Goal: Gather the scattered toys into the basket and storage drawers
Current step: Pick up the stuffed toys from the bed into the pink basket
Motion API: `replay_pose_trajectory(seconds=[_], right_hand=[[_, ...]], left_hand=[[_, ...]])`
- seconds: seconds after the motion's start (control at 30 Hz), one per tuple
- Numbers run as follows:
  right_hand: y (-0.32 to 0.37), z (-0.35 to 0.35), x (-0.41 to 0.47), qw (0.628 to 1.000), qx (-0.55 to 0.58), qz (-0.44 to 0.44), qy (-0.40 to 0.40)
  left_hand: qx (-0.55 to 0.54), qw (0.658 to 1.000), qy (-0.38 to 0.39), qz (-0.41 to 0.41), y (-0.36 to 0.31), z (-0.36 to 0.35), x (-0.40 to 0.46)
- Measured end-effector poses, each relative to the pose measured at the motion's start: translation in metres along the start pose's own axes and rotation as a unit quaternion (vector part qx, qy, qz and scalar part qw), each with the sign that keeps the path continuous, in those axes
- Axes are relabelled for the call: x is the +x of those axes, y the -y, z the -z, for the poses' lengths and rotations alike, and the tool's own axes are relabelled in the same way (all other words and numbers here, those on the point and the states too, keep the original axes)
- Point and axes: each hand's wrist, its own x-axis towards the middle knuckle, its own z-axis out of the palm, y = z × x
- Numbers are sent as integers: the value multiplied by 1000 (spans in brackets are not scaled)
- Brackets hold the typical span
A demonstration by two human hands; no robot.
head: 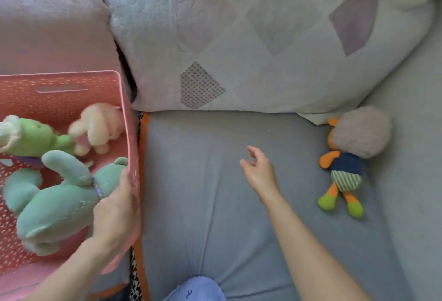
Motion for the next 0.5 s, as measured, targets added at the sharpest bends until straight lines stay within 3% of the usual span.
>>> replay_pose_trajectory(seconds=[0.2, 0.4, 0.5], right_hand=[[-78, 65, 21, 992, 7, -91, -83], [-126, 104, 37, 980, 10, -154, -126], [-146, 121, 47, 971, 21, -179, -154]], left_hand=[[-21, 992, 37, -119, -61, -28, -24], [-3, 949, 126, -289, -130, -60, -53], [18, 932, 126, -338, -164, -82, -61]])
